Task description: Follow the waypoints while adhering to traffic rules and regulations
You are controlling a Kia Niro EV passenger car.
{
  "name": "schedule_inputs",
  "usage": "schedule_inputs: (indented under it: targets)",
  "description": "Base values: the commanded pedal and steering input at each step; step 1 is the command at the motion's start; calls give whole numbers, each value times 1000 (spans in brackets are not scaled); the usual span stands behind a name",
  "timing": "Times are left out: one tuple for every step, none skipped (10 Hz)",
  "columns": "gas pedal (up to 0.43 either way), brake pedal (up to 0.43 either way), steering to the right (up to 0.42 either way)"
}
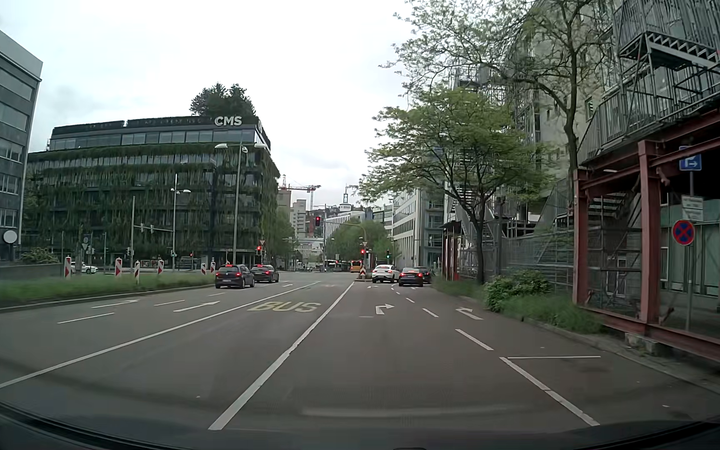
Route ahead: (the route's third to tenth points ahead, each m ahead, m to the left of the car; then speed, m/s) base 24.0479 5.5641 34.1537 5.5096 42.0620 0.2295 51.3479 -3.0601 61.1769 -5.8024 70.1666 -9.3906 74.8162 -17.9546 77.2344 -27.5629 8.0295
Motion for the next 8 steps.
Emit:
schedule_inputs:
  targets:
    - [98, 0, -1]
    - [110, 0, -1]
    - [118, 0, -1]
    - [118, 0, -3]
    - [118, 0, -3]
    - [118, 0, -4]
    - [118, 0, -7]
    - [118, 0, -8]
